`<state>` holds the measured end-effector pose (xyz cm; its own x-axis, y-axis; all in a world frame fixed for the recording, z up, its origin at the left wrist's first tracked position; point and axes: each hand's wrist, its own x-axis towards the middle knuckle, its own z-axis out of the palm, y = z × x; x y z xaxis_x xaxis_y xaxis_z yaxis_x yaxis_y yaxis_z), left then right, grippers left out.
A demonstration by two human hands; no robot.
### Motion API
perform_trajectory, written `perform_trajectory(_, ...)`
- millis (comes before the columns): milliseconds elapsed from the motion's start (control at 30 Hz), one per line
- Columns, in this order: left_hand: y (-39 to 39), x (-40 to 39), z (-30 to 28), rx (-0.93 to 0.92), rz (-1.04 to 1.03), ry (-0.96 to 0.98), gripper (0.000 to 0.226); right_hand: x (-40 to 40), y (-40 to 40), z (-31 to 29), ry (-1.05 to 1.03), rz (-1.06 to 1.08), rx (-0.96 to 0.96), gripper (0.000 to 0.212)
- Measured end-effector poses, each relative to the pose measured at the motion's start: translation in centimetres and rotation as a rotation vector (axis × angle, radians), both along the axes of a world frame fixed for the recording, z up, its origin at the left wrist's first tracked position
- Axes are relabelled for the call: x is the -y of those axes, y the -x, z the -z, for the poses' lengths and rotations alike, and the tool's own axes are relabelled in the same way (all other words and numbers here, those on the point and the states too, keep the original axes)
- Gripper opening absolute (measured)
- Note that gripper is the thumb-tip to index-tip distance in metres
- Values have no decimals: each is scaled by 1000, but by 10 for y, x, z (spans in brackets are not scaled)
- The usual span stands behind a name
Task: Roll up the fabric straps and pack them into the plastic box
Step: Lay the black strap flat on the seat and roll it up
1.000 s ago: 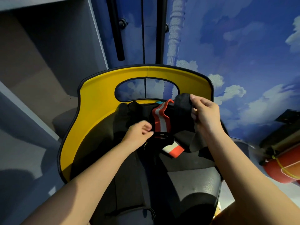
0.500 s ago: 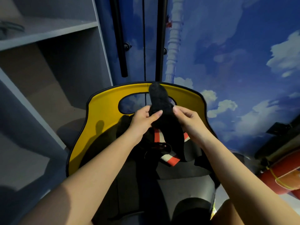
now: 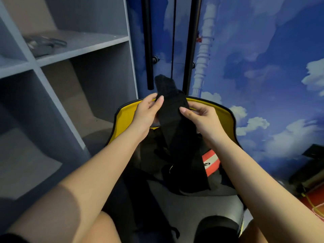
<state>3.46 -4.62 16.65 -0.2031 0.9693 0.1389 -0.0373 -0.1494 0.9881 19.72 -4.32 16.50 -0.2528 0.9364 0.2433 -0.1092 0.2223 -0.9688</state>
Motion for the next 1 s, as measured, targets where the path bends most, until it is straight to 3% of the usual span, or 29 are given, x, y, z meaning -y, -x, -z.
perform_trajectory(267,38,6,-6,149,-87,51,46,12,41,-10,194,-47,-95,19)
perform_trajectory(533,62,-5,17,77,-153,264,35,1,78,39,543,-34,-138,8)
perform_trajectory(733,69,-2,76,105,-83,572,48,-13,91,102,653,23,-6,8)
perform_trajectory(867,73,-3,123,69,-170,615,43,-21,102,148,655,64,162,22)
perform_trajectory(1000,87,-18,158,31,-256,627,40,-36,119,181,619,81,193,28)
